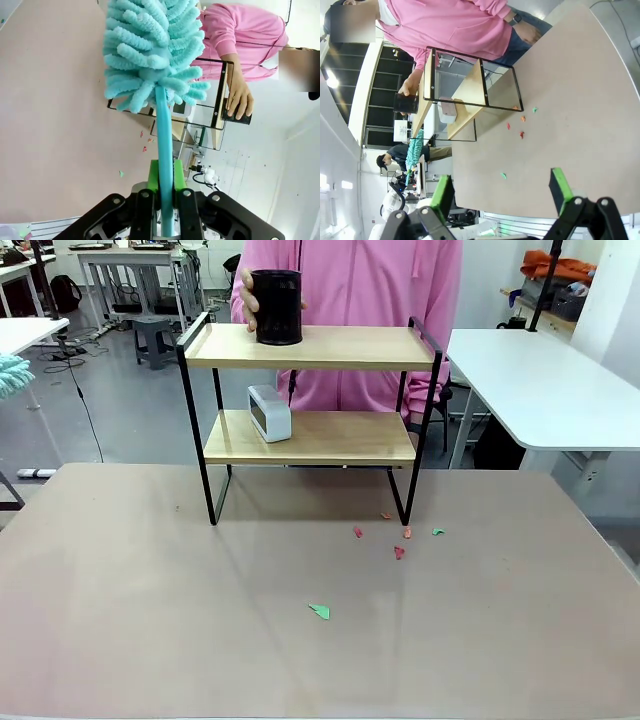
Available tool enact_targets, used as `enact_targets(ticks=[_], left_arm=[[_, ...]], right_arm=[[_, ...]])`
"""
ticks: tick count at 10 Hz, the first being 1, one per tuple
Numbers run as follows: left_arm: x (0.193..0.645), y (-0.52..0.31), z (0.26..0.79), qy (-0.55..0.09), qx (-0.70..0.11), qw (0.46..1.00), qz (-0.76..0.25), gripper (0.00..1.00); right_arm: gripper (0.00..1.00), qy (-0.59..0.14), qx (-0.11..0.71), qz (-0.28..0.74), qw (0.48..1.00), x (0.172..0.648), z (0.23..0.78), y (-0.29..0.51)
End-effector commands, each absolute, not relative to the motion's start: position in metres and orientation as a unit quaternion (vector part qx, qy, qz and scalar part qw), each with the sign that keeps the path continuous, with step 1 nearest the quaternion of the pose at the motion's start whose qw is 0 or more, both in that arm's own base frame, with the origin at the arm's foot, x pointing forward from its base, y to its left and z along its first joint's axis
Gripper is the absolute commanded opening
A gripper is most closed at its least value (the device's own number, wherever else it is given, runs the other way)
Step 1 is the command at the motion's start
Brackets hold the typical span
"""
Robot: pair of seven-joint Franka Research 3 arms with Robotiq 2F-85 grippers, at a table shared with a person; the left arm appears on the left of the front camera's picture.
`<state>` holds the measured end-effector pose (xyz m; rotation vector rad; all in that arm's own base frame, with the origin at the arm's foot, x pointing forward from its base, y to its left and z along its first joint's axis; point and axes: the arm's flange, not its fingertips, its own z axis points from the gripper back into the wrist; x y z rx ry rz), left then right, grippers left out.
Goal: Clean the shelf.
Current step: Hand the Duster back to the human.
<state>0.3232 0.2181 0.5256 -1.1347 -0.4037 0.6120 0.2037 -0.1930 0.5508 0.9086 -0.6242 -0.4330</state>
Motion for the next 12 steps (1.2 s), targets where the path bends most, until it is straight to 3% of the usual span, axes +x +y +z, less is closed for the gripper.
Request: enact_targets(ticks=[1, 5, 6, 9, 11, 12], left_arm=[[0.325, 0.217, 0.529, -0.182, -0.525, 0.783, 0.280, 0.00], [0.325, 0.217, 0.529, -0.182, -0.525, 0.783, 0.280, 0.00], [0.324, 0.216, 0.525, -0.185, -0.525, 0.781, 0.282, 0.12], [0.330, 0.192, 0.610, -0.292, -0.624, 0.713, 0.129, 0.12], [0.320, 0.171, 0.630, -0.247, -0.702, 0.667, 0.020, 0.12], [0.317, 0.155, 0.634, -0.163, -0.727, 0.665, -0.059, 0.12]], right_arm=[[1.00, -0.306, 0.437, -0.193, 0.823, 0.205, 0.552, -0.192], [1.00, -0.306, 0.437, -0.193, 0.823, 0.205, 0.552, -0.192], [1.00, -0.294, 0.428, -0.204, 0.830, 0.204, 0.551, -0.193], [1.00, -0.328, 0.466, -0.112, 0.814, 0.242, 0.586, -0.152], [1.00, -0.316, 0.505, -0.024, 0.802, 0.260, 0.604, -0.103], [1.00, -0.295, 0.516, 0.015, 0.804, 0.264, 0.606, -0.075]])
